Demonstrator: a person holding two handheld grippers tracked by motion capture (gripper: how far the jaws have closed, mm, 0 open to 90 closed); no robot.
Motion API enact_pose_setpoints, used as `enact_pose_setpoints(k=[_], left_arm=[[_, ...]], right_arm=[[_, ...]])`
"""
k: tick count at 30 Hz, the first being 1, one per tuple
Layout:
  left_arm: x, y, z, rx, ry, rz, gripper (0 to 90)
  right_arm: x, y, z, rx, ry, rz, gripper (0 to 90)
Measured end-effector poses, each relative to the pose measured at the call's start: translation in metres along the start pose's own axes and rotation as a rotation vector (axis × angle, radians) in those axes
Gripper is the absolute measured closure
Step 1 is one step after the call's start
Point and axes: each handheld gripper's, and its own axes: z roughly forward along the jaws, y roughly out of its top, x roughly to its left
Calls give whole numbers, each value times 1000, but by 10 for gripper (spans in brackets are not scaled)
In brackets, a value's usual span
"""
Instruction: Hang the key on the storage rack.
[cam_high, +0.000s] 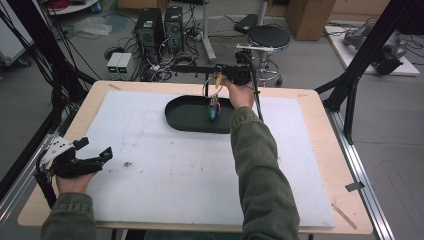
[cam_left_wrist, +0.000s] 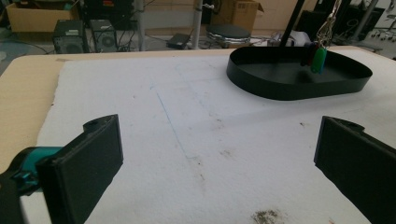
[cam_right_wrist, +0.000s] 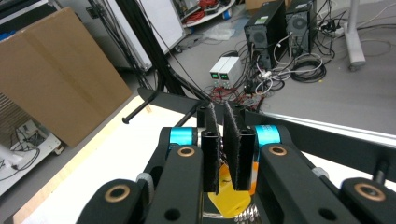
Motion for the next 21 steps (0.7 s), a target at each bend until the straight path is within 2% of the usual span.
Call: enact_pose_setpoints(k=[2,10,13,16,21], left_arm=[[0,0,0,2,1,1,17],[0,0,0,0,2,0,17],[0,0,0,6,0,3,17],[0,0,0,6,2,2,17],[0,0,0,8,2,4,17]], right_arm=[[-1,0,-1,4,0,-7,854],[-1,0,-3,16,0,13,836],[-3,-2,-4,6,21,28,717],[-5,-5,-6,16,17,36,632],[-9,-8,-13,6,19,15,472]])
